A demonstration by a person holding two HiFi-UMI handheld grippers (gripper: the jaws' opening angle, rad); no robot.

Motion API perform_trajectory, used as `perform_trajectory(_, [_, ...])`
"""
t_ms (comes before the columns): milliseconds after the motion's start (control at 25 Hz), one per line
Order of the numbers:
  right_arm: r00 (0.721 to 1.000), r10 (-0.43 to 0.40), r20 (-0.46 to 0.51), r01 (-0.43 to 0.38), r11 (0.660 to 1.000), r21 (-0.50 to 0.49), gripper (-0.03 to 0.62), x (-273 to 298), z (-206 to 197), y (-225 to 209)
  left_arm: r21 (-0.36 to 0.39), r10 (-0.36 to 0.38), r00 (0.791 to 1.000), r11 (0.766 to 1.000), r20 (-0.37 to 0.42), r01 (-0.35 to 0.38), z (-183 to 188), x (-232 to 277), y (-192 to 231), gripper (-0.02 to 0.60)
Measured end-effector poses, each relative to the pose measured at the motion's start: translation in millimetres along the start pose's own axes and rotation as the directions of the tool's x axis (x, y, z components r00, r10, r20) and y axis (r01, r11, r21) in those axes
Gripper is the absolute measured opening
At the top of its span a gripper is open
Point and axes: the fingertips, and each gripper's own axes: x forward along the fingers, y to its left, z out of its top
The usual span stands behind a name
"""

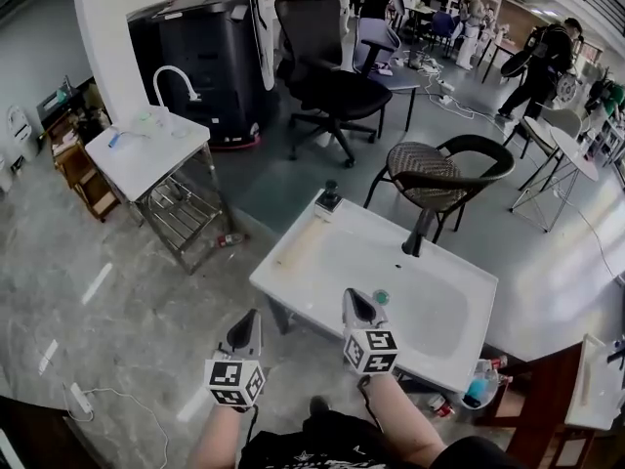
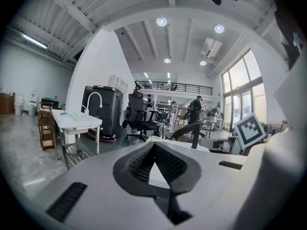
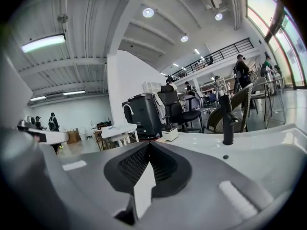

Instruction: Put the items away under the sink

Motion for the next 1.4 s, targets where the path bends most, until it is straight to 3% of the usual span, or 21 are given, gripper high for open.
perform_trajectory(120, [1.0,-0.003,0.006,0.003,1.0,-0.025,0.003,14.4,6.0,-12.8,-0.009,0.013,1.0,1.0,0.022,-0.013,10.3,21.4,-2.2,0.009])
perform_trajectory(360, [0.999,-0.03,0.01,0.03,0.999,0.026,0.003,28.2,-0.8,-26.4,-0.013,-0.041,0.999,0.999,-0.018,0.041,8.9,51.8,-0.3,0.009])
perform_trajectory(600, [0.989,-0.101,0.106,0.087,0.987,0.132,0.005,59.5,11.1,-44.4,0.035,-0.158,0.986,0.987,-0.047,0.16,14.2,117.0,19.1,0.009])
perform_trajectory(920, [0.974,-0.163,0.159,0.158,0.987,0.041,0.011,136.5,50.9,-46.7,0.041,-0.281,0.959,0.958,-0.046,0.283,41.0,197.8,50.7,0.009])
perform_trajectory(1040, [0.967,-0.188,0.17,0.194,0.981,-0.019,0.047,162.9,61.0,-47.9,0.038,-0.306,0.951,0.951,-0.045,0.308,47.7,218.5,63.6,0.009])
perform_trajectory(1240, [0.961,-0.218,0.172,0.226,0.974,-0.025,0.191,189.8,61.8,-57.2,0.035,-0.34,0.938,0.939,-0.06,0.343,45.7,237.7,77.6,0.009])
perform_trajectory(1400, [0.967,-0.21,0.144,0.217,0.976,-0.034,0.227,210.6,55.5,-65.1,0.014,-0.333,0.94,0.942,-0.078,0.335,40.2,255.0,85.6,0.009])
